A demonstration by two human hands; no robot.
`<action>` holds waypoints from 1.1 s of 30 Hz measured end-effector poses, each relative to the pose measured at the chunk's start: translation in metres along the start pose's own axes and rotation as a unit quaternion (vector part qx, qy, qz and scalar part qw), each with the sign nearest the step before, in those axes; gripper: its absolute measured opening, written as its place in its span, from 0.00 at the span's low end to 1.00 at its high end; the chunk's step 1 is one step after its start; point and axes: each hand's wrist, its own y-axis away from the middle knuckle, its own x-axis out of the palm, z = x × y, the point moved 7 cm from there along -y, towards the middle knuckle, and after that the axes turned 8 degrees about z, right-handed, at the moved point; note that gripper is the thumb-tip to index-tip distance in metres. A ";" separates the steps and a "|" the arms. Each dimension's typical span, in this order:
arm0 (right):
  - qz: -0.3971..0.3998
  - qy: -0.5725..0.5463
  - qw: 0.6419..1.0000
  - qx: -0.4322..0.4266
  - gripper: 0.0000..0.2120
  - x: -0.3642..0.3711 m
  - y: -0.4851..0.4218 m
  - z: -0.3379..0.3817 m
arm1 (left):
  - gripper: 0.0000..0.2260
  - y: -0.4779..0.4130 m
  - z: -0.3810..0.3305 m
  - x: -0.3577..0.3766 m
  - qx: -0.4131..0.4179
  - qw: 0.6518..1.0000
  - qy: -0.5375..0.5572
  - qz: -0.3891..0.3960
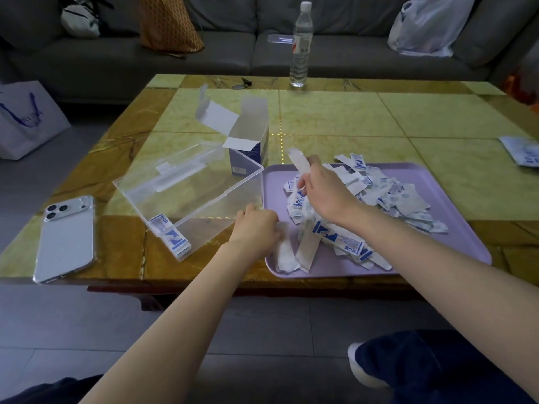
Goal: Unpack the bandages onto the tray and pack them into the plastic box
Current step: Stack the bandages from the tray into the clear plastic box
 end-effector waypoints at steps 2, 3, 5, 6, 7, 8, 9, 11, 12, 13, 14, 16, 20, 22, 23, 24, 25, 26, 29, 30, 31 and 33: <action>0.016 0.015 1.000 -0.012 0.08 0.002 0.012 0.001 | 0.06 0.004 0.005 -0.006 -0.009 0.995 0.084 -0.055; 0.030 0.028 0.999 -0.019 0.08 0.005 0.018 0.001 | 0.06 0.005 0.009 -0.008 -0.018 0.986 0.149 -0.075; 0.053 0.065 0.996 -0.036 0.11 0.015 0.028 0.003 | 0.06 0.007 0.014 -0.011 -0.037 0.959 0.264 -0.099; 0.064 0.092 0.993 -0.042 0.12 0.020 0.033 0.004 | 0.06 0.008 0.015 -0.013 -0.044 0.948 0.298 -0.107; 0.074 0.129 0.988 -0.045 0.14 0.026 0.037 0.005 | 0.06 0.008 0.014 -0.015 -0.048 0.937 0.326 -0.112; 0.087 0.171 0.981 -0.043 0.16 0.032 0.040 0.005 | 0.05 0.009 0.014 -0.016 -0.051 0.925 0.358 -0.117; 0.095 0.208 0.973 -0.037 0.16 0.037 0.043 0.005 | 0.06 0.010 0.013 -0.017 -0.050 0.910 0.394 -0.121; 0.091 0.257 0.962 -0.019 0.15 0.040 0.044 0.006 | 0.05 0.013 0.010 -0.019 -0.047 0.880 0.458 -0.120; 0.082 0.271 0.959 -0.011 0.15 0.039 0.045 0.007 | 0.05 0.015 0.007 -0.019 -0.045 0.870 0.478 -0.115; 0.073 0.280 0.957 -0.008 0.16 0.037 0.044 0.007 | 0.06 0.016 0.005 -0.019 -0.045 0.861 0.495 -0.107; 0.065 0.286 0.956 -0.007 0.17 0.036 0.044 0.007 | 0.08 0.017 0.003 -0.018 -0.044 0.853 0.511 -0.097; 0.060 0.289 0.955 -0.011 0.19 0.035 0.044 0.009 | 0.11 0.018 -0.001 -0.017 -0.041 0.848 0.523 -0.076; 0.056 0.273 0.959 -0.045 0.24 0.035 0.048 0.015 | 0.07 0.020 0.000 -0.020 -0.020 0.871 0.482 -0.088; 0.064 0.252 0.963 -0.066 0.23 0.036 0.050 0.017 | 0.05 0.022 0.006 -0.018 -0.026 0.879 0.464 -0.107; 0.074 0.240 0.965 -0.070 0.23 0.037 0.051 0.017 | 0.05 0.023 0.010 -0.016 -0.031 0.880 0.460 -0.114; 0.088 0.228 0.967 -0.069 0.23 0.038 0.052 0.016 | 0.05 0.024 0.013 -0.014 -0.031 0.881 0.457 -0.117; 0.100 0.208 0.971 -0.067 0.21 0.040 0.052 0.015 | 0.05 0.025 0.014 -0.013 -0.028 0.883 0.453 -0.118; 0.105 0.173 0.977 -0.064 0.17 0.041 0.053 0.014 | 0.05 0.027 0.015 -0.011 -0.022 0.886 0.447 -0.119; 0.104 0.072 0.991 -0.049 0.10 0.041 0.056 0.011 | 0.03 0.032 0.016 -0.006 -0.007 0.902 0.408 -0.140; 0.099 0.063 0.992 -0.046 0.10 0.042 0.057 0.011 | 0.03 0.033 0.016 -0.005 0.001 0.913 0.381 -0.148; 0.095 0.056 0.993 -0.045 0.11 0.044 0.059 0.009 | 0.03 0.034 0.015 -0.005 0.009 0.925 0.345 -0.159; 0.082 0.023 0.995 -0.043 0.10 0.050 0.062 0.010 | 0.05 0.036 0.018 -0.006 0.016 0.944 0.275 -0.183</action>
